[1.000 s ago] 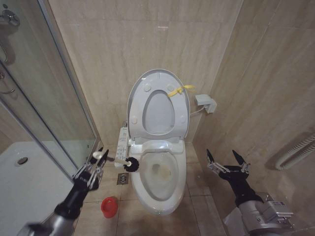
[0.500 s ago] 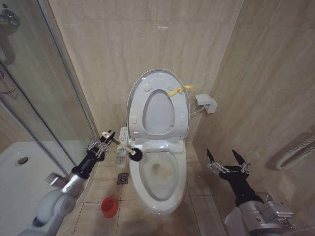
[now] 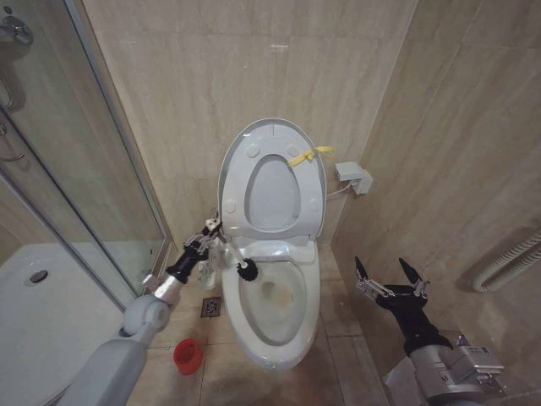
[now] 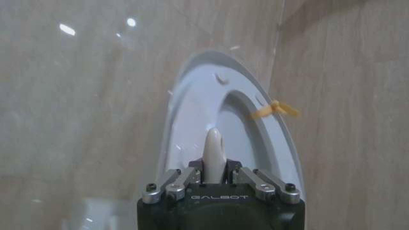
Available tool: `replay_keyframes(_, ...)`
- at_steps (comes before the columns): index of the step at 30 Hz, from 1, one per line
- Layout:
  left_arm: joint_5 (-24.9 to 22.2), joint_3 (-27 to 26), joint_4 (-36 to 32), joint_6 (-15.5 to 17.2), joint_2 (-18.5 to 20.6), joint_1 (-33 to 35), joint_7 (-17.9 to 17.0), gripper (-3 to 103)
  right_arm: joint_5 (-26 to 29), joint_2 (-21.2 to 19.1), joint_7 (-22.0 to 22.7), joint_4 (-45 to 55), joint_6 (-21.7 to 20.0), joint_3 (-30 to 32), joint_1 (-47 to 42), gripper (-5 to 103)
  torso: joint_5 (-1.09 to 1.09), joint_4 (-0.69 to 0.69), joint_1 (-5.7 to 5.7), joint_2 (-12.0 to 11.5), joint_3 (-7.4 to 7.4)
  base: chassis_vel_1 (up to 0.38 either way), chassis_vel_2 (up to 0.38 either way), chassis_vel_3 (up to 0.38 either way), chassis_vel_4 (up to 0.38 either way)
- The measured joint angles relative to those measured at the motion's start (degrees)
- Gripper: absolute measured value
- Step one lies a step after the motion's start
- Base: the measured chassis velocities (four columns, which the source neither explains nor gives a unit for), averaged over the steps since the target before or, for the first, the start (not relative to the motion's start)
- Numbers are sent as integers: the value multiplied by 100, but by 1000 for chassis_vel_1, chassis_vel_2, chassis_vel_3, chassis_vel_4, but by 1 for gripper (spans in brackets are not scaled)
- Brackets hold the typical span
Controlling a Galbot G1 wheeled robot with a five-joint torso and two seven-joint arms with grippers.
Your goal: Open the toilet lid, clean the toilet bowl with a toilet brush, close the toilet lid, and flush.
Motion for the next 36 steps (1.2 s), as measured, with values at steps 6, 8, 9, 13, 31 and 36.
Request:
replay_keyframes(6, 247, 620, 571, -82, -361, -380, -55, 22, 0, 0, 0, 0, 0, 1, -1, 100, 1, -2, 0, 0, 0, 0, 0, 0, 0)
replay_keyframes(8, 385, 877, 864, -161, -527, -501, -116, 22, 0, 0, 0, 0, 0, 0, 0, 100, 1, 0, 0, 0, 0, 0, 0, 0, 0)
replay_keyframes(9, 458, 982, 1018, -218, -607, -555, -142, 22, 0, 0, 0, 0, 0, 0, 0, 100, -1, -1, 0, 0, 0, 0, 0, 0, 0)
replay_keyframes(13, 711, 1229, 1535, -452, -820, -758, -171, 22, 0, 0, 0, 0, 0, 0, 0, 100, 1, 0, 0, 0, -1, 0, 0, 0, 0)
replay_keyframes(31, 1314, 1481, 3164, -1184, -1522, -1175, 95, 22, 0, 0, 0, 0, 0, 0, 0, 100, 2, 2, 0, 0, -1, 0, 0, 0, 0)
replay_keyframes(36, 1156, 1452, 2867, -1186, -1755, -1226, -47, 22, 0, 0, 0, 0, 0, 0, 0, 100, -1, -3, 0, 1, -1, 0, 0, 0, 0)
